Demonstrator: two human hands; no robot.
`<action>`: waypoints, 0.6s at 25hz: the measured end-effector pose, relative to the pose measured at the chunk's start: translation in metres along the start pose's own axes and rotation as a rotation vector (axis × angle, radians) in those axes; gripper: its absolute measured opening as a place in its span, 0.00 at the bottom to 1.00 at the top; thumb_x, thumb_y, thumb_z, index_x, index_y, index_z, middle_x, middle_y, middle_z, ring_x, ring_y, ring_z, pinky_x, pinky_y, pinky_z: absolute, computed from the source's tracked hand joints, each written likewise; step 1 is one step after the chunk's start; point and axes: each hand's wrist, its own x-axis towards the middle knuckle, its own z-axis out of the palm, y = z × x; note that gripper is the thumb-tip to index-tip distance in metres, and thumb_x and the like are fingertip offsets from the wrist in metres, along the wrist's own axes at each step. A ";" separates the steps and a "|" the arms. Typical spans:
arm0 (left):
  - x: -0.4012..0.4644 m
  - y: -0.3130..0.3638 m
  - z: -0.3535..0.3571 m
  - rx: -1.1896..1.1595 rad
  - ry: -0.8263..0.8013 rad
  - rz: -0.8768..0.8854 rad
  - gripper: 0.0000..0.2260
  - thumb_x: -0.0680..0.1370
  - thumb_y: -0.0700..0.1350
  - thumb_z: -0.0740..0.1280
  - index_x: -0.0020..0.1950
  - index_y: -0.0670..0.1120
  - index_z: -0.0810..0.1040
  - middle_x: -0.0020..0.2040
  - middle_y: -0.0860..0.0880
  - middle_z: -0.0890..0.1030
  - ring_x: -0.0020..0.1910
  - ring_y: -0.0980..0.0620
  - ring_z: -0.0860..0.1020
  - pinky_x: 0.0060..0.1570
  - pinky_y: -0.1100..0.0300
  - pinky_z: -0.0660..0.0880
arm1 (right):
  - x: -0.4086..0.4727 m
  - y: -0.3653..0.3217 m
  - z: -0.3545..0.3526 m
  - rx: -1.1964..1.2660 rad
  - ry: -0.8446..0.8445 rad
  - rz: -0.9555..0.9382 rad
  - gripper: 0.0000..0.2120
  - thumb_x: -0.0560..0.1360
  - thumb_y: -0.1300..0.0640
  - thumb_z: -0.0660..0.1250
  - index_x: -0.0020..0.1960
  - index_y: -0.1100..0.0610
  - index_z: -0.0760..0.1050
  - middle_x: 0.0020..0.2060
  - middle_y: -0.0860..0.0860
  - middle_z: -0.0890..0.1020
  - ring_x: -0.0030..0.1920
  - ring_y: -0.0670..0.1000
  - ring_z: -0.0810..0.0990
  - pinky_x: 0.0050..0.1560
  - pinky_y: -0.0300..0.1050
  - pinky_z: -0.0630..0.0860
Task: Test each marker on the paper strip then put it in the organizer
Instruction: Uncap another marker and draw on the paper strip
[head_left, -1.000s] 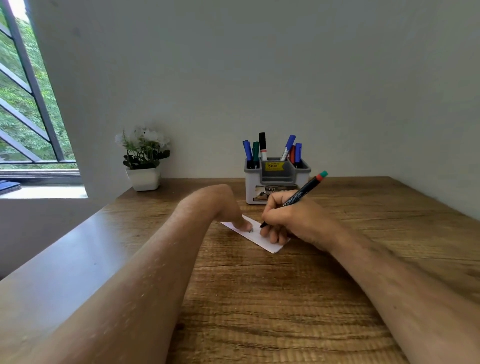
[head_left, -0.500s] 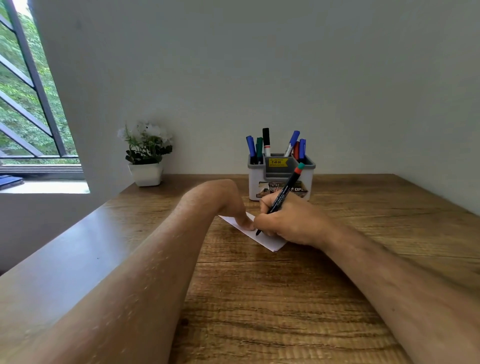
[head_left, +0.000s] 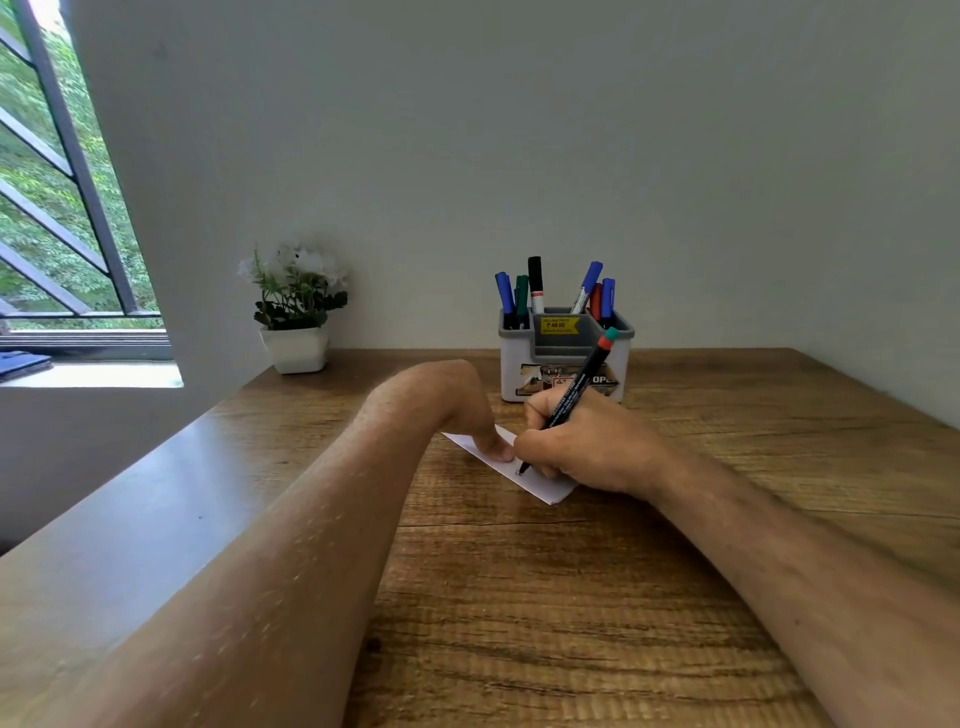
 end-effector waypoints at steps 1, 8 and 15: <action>0.000 0.000 0.000 0.002 0.001 0.002 0.25 0.72 0.54 0.74 0.66 0.44 0.77 0.51 0.48 0.75 0.49 0.47 0.74 0.47 0.54 0.72 | 0.000 0.000 -0.001 0.003 -0.003 -0.002 0.10 0.71 0.53 0.70 0.34 0.55 0.75 0.28 0.47 0.78 0.33 0.44 0.77 0.37 0.44 0.73; -0.001 0.000 0.000 -0.031 0.011 -0.005 0.27 0.70 0.55 0.76 0.63 0.42 0.78 0.51 0.48 0.78 0.48 0.47 0.74 0.46 0.54 0.72 | -0.001 0.001 -0.002 0.010 0.076 0.019 0.08 0.70 0.53 0.70 0.35 0.55 0.76 0.31 0.50 0.80 0.37 0.49 0.79 0.44 0.53 0.79; -0.001 0.001 0.000 -0.030 0.002 -0.003 0.29 0.69 0.57 0.76 0.64 0.42 0.78 0.54 0.47 0.77 0.51 0.46 0.74 0.47 0.53 0.71 | 0.002 0.005 -0.002 0.025 0.040 0.069 0.07 0.71 0.54 0.69 0.35 0.53 0.77 0.28 0.48 0.80 0.33 0.45 0.80 0.45 0.53 0.79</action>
